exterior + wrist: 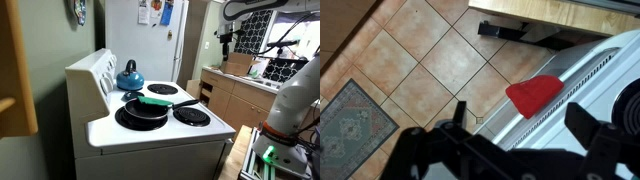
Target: Take the kitchen towel off of the handle and place it on the stove top
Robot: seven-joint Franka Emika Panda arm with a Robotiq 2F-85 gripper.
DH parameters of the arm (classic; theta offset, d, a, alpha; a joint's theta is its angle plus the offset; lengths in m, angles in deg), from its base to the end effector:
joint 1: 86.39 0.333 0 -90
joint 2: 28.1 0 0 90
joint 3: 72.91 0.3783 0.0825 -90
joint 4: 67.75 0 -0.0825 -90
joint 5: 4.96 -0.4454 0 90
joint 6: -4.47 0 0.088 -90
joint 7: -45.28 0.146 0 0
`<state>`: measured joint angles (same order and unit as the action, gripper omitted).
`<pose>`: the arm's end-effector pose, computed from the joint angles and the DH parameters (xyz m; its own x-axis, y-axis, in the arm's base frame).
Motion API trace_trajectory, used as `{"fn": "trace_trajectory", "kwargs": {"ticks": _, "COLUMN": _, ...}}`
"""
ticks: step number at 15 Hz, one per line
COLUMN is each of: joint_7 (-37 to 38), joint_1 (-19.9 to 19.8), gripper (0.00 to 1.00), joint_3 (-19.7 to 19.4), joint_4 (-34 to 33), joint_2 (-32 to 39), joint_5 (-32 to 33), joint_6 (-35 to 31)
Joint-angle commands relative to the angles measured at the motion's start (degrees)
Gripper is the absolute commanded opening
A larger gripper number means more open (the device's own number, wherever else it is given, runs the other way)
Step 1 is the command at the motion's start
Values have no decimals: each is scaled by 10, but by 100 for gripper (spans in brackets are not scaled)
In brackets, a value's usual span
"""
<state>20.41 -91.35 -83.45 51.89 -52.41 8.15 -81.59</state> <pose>0.4083 -0.1621 0.5921 0.9606 0.1766 -0.2147 0.1950 -0.9785 0.0677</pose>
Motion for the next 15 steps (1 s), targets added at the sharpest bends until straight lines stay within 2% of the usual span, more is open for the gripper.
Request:
{"fn": "trace_trajectory", "kwargs": {"ticks": 1, "joint_7": 1, "joint_1": 4, "gripper": 100, "joint_3": -3, "joint_4": -1, "joint_2": 0, "joint_5": 1, "joint_6": 1}}
{"fn": "trace_trajectory", "kwargs": {"ticks": 9, "joint_7": 1, "joint_1": 4, "gripper": 100, "joint_3": -3, "joint_4": -1, "joint_2": 0, "joint_5": 1, "joint_6": 1}}
{"fn": "trace_trajectory", "kwargs": {"ticks": 15, "joint_7": 44, "joint_1": -16, "gripper": 100, "joint_3": -38, "joint_4": 27, "joint_2": 122, "joint_5": -69, "joint_6": -13}}
